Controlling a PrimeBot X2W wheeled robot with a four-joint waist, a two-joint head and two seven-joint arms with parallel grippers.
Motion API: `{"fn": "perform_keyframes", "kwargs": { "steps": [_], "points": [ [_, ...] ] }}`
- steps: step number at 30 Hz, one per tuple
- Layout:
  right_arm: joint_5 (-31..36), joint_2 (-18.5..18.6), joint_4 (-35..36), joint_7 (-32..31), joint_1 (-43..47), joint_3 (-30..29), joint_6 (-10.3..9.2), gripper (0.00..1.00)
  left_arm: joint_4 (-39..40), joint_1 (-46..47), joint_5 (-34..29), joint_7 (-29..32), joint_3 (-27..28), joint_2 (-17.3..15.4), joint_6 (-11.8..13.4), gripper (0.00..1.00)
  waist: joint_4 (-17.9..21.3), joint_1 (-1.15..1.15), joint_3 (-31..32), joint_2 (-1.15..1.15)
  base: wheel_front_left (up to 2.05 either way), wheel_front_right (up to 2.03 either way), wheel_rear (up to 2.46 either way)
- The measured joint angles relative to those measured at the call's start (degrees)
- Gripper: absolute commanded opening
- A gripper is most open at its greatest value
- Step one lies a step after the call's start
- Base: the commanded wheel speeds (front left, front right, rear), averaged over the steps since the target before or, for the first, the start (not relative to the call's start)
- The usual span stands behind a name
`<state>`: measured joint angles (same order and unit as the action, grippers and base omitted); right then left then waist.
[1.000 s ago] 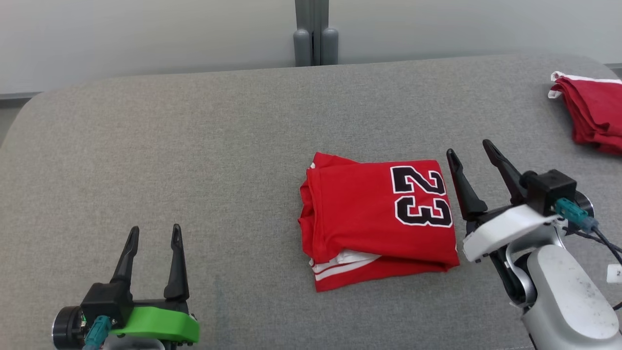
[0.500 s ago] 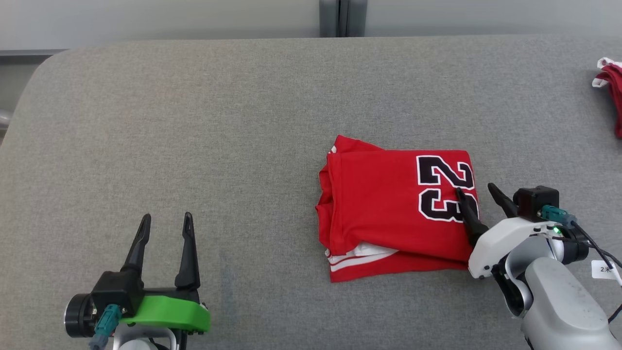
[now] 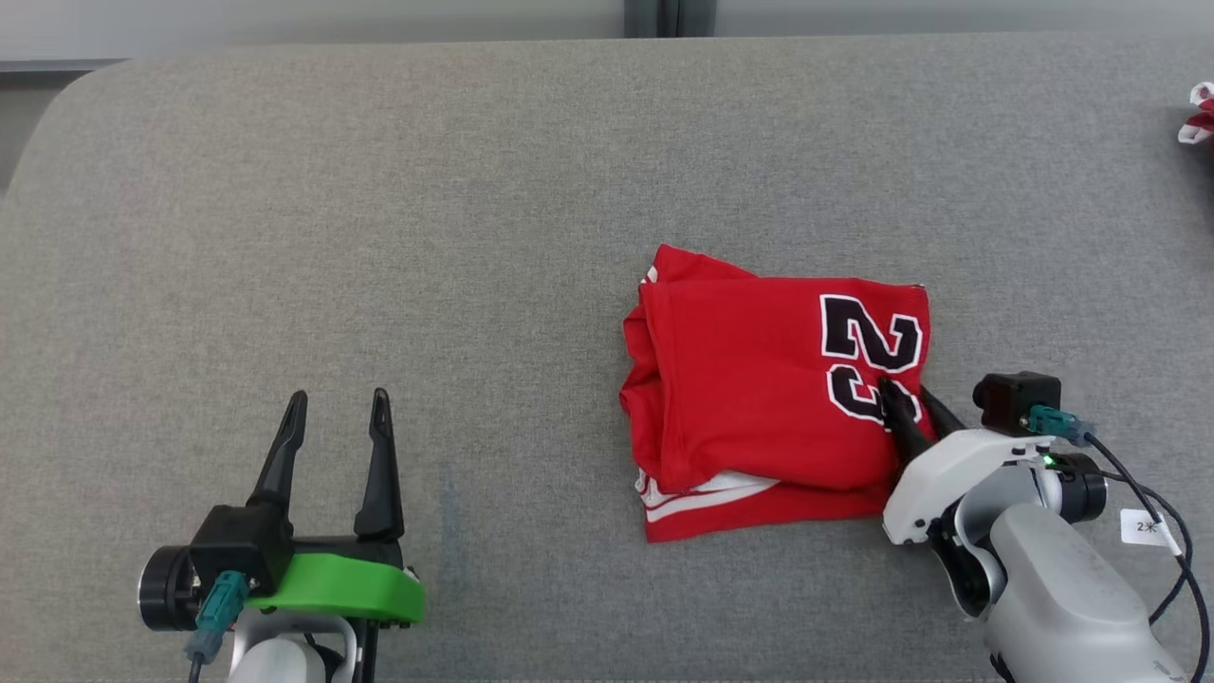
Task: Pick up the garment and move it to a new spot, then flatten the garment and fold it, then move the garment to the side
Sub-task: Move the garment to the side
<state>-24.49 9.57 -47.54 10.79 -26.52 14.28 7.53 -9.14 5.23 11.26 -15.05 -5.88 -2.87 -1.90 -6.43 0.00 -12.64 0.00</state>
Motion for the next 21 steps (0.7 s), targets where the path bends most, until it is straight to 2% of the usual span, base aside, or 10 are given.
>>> {"fn": "perform_keyframes", "kwargs": {
  "steps": [4,8,12,16,21],
  "points": [
    [-0.96,1.31,0.09,0.93,-1.77,2.13,0.05,0.00,0.44,0.18,0.34,0.00,-0.43,0.00,0.66,1.00,0.09,0.00,-1.12,0.00,0.00,0.00,0.00],
    [-1.16,5.08,1.37,1.00,-5.94,5.01,0.03,0.00,1.38,1.51,0.65,0.00,-1.24,0.00,1.14,1.00,0.36,0.00,-3.10,0.00,0.00,0.00,0.00],
    [-1.68,11.29,4.04,0.76,-10.57,7.84,0.02,0.00,2.35,3.49,0.65,0.00,-2.14,0.00,1.58,1.00,0.83,0.00,-5.99,0.00,0.00,0.00,0.00],
    [-2.33,18.89,8.05,-0.67,-15.90,11.26,0.02,0.00,2.96,6.21,-0.23,0.00,-3.34,0.03,1.86,1.00,1.77,0.00,-9.74,0.00,0.00,0.00,0.00],
    [-4.46,28.36,12.96,-1.41,-21.24,12.79,0.02,0.00,3.74,9.32,-1.83,0.00,-3.74,0.04,1.90,1.00,3.57,0.00,-14.27,0.00,0.00,0.00,0.00]
  ]
}}
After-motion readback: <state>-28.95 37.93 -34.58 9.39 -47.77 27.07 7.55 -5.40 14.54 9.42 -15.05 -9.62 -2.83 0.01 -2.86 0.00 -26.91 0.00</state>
